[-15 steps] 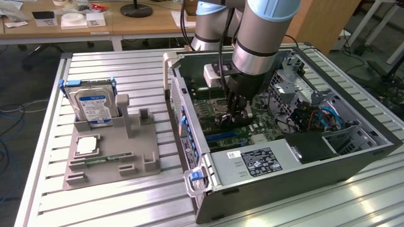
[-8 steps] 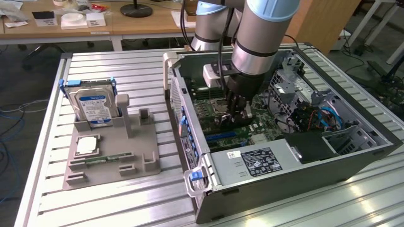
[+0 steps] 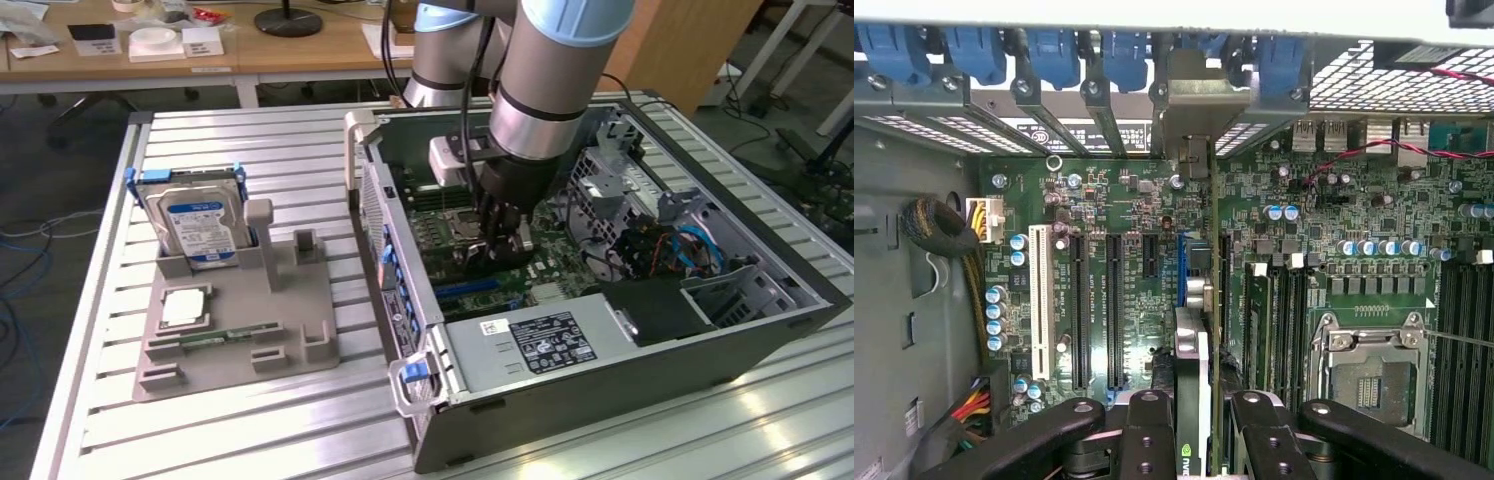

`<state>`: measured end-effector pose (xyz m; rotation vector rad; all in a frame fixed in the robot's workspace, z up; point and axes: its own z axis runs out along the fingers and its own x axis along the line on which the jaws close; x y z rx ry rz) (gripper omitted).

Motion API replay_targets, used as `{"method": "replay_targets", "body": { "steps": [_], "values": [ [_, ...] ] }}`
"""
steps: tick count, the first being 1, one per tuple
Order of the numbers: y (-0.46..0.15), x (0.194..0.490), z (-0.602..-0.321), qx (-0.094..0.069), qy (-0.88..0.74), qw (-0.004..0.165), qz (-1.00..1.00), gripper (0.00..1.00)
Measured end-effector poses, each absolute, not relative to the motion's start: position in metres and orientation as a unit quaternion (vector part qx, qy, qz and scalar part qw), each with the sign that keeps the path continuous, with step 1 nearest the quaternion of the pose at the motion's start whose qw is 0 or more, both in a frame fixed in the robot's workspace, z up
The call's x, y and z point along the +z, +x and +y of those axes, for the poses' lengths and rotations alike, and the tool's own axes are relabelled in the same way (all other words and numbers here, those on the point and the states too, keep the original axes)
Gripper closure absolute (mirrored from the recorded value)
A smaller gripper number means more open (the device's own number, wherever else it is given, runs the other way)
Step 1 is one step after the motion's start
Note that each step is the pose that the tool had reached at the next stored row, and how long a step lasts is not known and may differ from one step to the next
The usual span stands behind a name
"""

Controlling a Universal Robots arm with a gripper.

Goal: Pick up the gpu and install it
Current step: 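Insert the gpu into the slot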

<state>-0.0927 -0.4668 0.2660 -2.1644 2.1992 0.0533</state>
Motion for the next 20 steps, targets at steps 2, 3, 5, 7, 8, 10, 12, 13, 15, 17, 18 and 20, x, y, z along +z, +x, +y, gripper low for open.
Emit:
{"method": "replay_targets", "body": {
  "steps": [2, 3, 5, 7, 8, 10, 12, 13, 15, 17, 18, 20],
  "values": [
    [-0.0934, 0.266, -0.4669, 0.017, -0.701, 0.028, 0.712, 0.73],
    [-0.0939, 0.266, -0.4669, 0.017, -0.701, 0.028, 0.712, 0.73],
    [-0.0946, 0.266, -0.4669, 0.017, -0.701, 0.028, 0.712, 0.73],
    [-0.0952, 0.266, -0.4669, 0.017, -0.701, 0.028, 0.712, 0.73],
    [-0.0955, 0.266, -0.4669, 0.017, -0.701, 0.028, 0.712, 0.73],
    [-0.0961, 0.266, -0.4669, 0.017, -0.701, 0.028, 0.712, 0.73],
    [-0.0961, 0.266, -0.4669, 0.017, -0.701, 0.028, 0.712, 0.73],
    [-0.0962, 0.266, -0.4669, 0.017, -0.701, 0.028, 0.712, 0.73],
    [-0.0962, 0.266, -0.4669, 0.017, -0.701, 0.028, 0.712, 0.73],
    [-0.0962, 0.266, -0.4669, 0.017, -0.701, 0.028, 0.712, 0.73],
    [-0.0962, 0.266, -0.4669, 0.017, -0.701, 0.028, 0.712, 0.73],
    [-0.0945, 0.266, -0.4672, 0.019, -0.701, 0.026, 0.712, 0.73]
  ]
}}
